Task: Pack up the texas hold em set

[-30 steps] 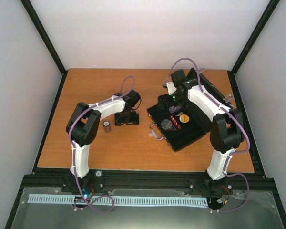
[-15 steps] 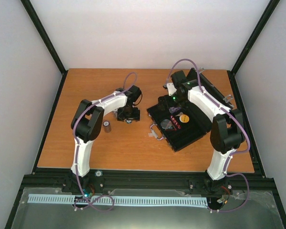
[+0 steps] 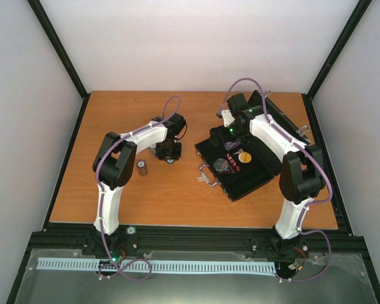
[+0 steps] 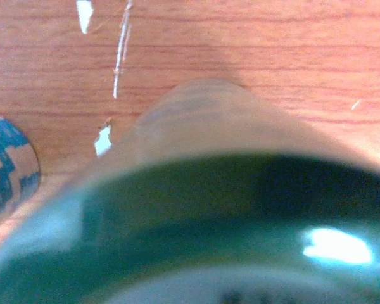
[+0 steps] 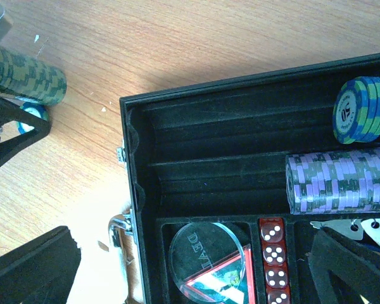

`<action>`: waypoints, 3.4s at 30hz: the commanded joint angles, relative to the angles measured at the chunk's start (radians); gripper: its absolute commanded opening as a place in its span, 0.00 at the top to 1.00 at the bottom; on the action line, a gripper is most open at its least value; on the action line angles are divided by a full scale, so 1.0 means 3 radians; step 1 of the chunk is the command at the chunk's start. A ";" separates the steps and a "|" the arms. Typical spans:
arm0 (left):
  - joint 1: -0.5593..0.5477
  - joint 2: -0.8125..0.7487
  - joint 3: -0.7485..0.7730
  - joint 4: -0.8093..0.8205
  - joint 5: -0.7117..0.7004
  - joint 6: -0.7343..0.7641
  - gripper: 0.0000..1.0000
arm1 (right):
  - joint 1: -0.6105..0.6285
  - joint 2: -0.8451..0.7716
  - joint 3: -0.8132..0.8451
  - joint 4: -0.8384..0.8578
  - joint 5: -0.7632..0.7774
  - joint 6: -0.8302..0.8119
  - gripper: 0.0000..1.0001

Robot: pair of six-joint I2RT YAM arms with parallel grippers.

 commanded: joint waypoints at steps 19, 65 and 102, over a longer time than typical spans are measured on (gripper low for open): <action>-0.0067 -0.0553 -0.0377 0.0013 0.0235 -0.0071 0.15 | -0.0005 -0.0083 -0.0004 0.0030 0.0020 -0.0029 0.00; -0.0984 0.0305 0.0306 -0.0193 0.0293 0.2020 0.19 | -0.0286 0.0061 0.0006 0.0071 -0.0150 0.0030 0.00; -0.1011 -0.0035 -0.0141 0.0047 -0.0533 0.1729 0.55 | -0.0307 -0.0063 -0.0192 0.0126 -0.0179 0.0037 0.00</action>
